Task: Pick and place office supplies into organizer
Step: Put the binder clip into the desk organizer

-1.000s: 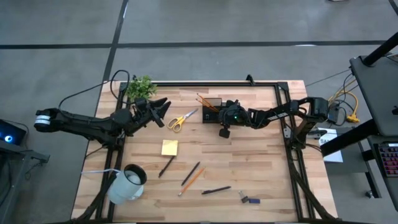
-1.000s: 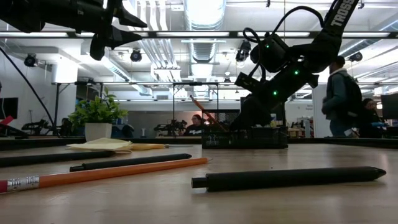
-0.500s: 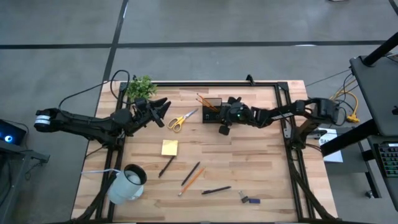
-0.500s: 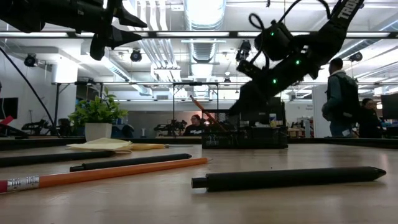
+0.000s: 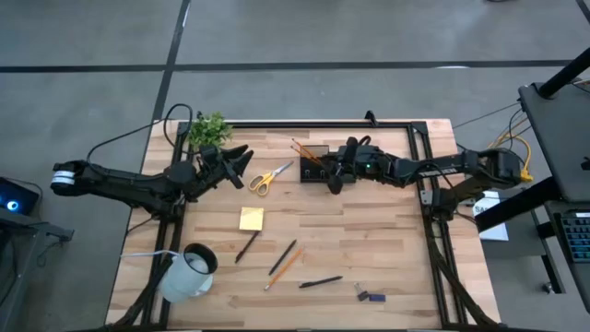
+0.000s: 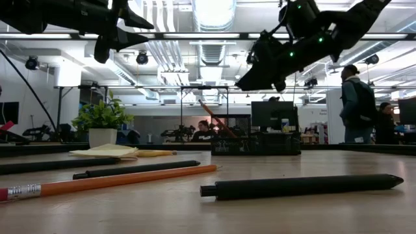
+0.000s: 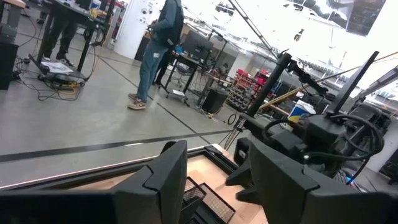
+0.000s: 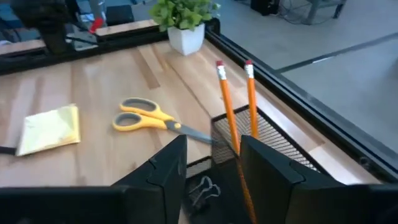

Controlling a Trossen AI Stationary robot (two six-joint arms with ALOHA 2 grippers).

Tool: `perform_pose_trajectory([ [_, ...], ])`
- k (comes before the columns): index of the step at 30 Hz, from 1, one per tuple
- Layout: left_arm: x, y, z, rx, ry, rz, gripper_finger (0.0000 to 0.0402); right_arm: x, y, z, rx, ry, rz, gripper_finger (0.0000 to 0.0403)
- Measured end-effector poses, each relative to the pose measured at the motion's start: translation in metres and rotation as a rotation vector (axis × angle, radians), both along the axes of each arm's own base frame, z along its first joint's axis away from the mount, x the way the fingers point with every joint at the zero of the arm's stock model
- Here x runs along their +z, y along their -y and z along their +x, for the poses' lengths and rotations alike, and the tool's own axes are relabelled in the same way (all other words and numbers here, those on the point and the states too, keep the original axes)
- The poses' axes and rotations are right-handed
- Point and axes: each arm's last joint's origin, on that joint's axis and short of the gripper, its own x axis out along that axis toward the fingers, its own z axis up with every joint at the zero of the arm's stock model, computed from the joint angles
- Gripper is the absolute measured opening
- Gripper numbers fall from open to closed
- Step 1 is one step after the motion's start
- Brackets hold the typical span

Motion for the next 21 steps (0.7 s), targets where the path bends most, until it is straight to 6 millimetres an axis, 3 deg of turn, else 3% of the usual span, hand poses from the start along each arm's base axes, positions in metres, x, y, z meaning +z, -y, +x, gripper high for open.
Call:
perform_pose_trajectory([
  [10, 0.000, 0.000, 0.000, 0.000, -0.003, 0.000, 0.0157, 0.019, -0.030, -0.011, 0.070, 0.023, 0.075, 0.0137],
  [21, 0.000, 0.000, 0.000, -0.001, -0.004, 0.000, 0.0157, 0.018, -0.072, -0.020, 0.149, -0.034, 0.249, 0.0137],
])
